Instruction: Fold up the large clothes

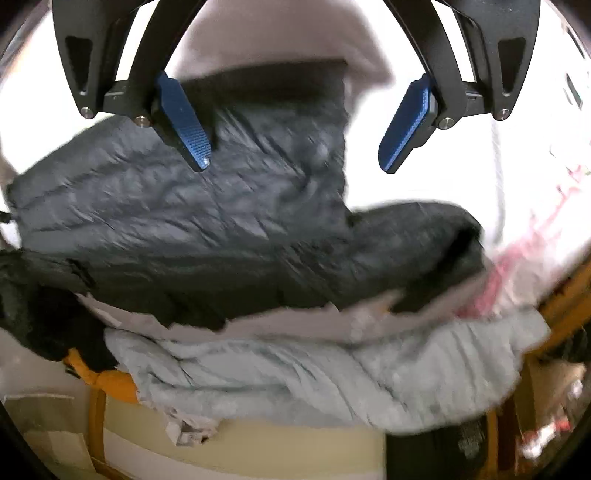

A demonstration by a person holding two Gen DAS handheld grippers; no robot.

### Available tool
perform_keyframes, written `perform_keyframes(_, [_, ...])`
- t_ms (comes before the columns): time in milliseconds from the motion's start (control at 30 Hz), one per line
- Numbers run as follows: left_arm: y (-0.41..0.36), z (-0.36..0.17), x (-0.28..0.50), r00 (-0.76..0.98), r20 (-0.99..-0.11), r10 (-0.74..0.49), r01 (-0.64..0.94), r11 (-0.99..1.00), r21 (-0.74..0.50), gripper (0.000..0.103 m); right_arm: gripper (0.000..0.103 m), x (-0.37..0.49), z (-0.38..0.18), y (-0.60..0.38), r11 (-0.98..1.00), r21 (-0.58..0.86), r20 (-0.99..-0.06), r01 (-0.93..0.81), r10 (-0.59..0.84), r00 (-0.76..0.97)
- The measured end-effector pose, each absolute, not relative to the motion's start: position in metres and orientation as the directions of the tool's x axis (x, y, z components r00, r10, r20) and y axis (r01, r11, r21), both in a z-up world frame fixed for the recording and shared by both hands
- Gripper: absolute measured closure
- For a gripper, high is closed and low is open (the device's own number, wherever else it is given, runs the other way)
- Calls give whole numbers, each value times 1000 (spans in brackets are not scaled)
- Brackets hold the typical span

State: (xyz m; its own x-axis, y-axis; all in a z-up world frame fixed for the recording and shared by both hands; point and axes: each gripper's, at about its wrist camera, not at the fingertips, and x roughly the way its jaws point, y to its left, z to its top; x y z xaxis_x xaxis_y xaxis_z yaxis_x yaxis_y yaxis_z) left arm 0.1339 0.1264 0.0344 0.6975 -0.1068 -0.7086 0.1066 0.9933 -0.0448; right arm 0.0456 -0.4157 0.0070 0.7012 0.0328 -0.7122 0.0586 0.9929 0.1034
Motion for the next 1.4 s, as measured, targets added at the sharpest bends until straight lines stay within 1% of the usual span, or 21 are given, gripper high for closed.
perform_keyframes(133, [144,9,144,581,-767,-272,67,955,-288,11,14,56,-16,-432,962,267,-768,55,178,616])
perform_keyframes(200, [150,-7,150,537,-778,-327,29,928,-370,12,14,62,-33,-434,941,332,-791,63,241,563])
perform_keyframes(267, [150,-20,154,497,-783,-374,20,907,-420,21,14,61,-37,-432,940,335,-776,66,236,584])
perform_keyframes(300, [149,-21,154,503,-780,-373,19,907,-421,24,17,60,-37,-427,944,327,-772,46,239,590])
perform_keyframes(333, [147,-19,152,508,-776,-372,32,909,-415,36,24,60,-37,-421,948,317,-772,12,250,585])
perform_keyframes(367, [144,-18,152,507,-773,-381,52,909,-413,58,43,59,-38,-415,951,308,-773,-11,257,580])
perform_keyframes(400, [140,-15,150,508,-770,-385,68,910,-410,70,57,58,-37,-408,956,292,-778,-34,258,573])
perform_keyframes(433, [138,-14,148,508,-770,-386,78,911,-405,85,65,56,-35,-404,962,268,-781,-41,242,576])
perform_keyframes(467, [133,-11,145,508,-771,-384,94,915,-393,89,81,51,-30,-397,972,229,-775,-47,211,595])
perform_keyframes(500, [127,-6,141,517,-779,-354,97,929,-358,92,87,47,-26,-393,977,209,-768,-50,196,609])
perform_keyframes(633, [107,12,121,553,-802,-226,130,974,-184,93,91,22,-8,-389,981,194,-752,-29,167,638])
perform_keyframes(667, [106,14,114,557,-803,-214,140,977,-164,93,91,17,-5,-390,980,195,-752,-28,168,638])
perform_keyframes(800, [110,8,86,532,-802,-272,169,962,-214,92,91,-11,-3,-400,977,213,-769,-4,170,616])
perform_keyframes(900, [103,1,72,542,-801,-253,224,963,-153,91,91,-33,-11,-410,966,257,-768,17,194,611])
perform_keyframes(1033, [101,13,68,616,-759,-210,221,971,-89,78,90,-43,-14,-410,980,199,-775,23,143,616])
perform_keyframes(1067, [102,18,67,637,-746,-194,213,974,-72,68,90,-41,-14,-411,980,198,-776,30,138,615])
perform_keyframes(1133, [103,29,66,697,-703,-143,176,984,-25,57,88,-37,-11,-410,979,194,-774,53,120,622])
perform_keyframes(1200, [105,44,64,752,-646,-129,163,987,-7,56,85,-31,-4,-409,979,189,-761,78,96,641])
perform_keyframes(1267, [103,55,63,781,-610,-137,171,985,-2,51,83,-29,4,-408,980,173,-746,96,67,662])
perform_keyframes(1300, [102,59,61,797,-589,-135,171,985,5,46,79,-28,8,-408,981,163,-736,105,51,675])
perform_keyframes(1400, [92,68,65,818,-557,-143,188,982,25,44,73,-32,26,-405,984,101,-680,148,-40,732])
